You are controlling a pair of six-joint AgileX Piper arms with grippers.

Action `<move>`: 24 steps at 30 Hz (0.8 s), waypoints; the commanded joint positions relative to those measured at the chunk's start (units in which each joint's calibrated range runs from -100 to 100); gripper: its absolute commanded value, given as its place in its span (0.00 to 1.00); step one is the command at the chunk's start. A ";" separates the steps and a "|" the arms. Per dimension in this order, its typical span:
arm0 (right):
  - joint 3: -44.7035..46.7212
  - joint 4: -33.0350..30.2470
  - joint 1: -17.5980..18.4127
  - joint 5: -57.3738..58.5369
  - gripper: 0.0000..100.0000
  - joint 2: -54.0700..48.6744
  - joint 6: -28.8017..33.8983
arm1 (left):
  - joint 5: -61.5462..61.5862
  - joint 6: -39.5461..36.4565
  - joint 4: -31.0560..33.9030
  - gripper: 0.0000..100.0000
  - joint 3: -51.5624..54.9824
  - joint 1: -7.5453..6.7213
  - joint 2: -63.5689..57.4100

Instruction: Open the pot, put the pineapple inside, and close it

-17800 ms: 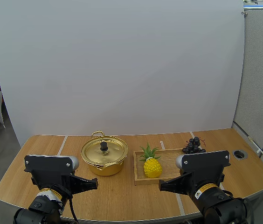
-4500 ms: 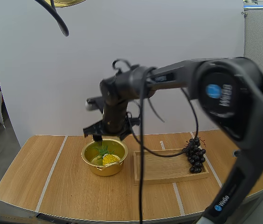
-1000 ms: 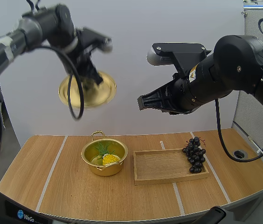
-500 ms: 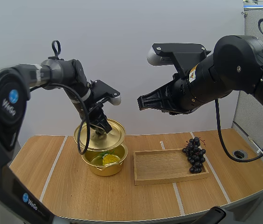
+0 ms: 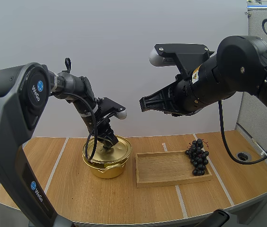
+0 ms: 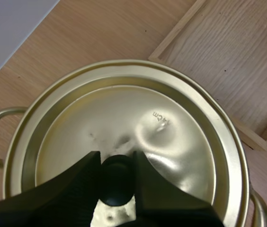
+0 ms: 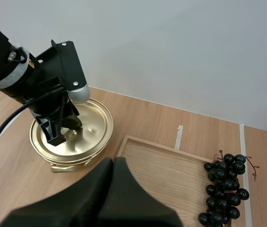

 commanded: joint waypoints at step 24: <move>0.06 -0.18 -0.20 -1.05 0.00 -0.56 -0.40 | -0.67 0.53 1.64 0.00 0.07 -0.07 2.27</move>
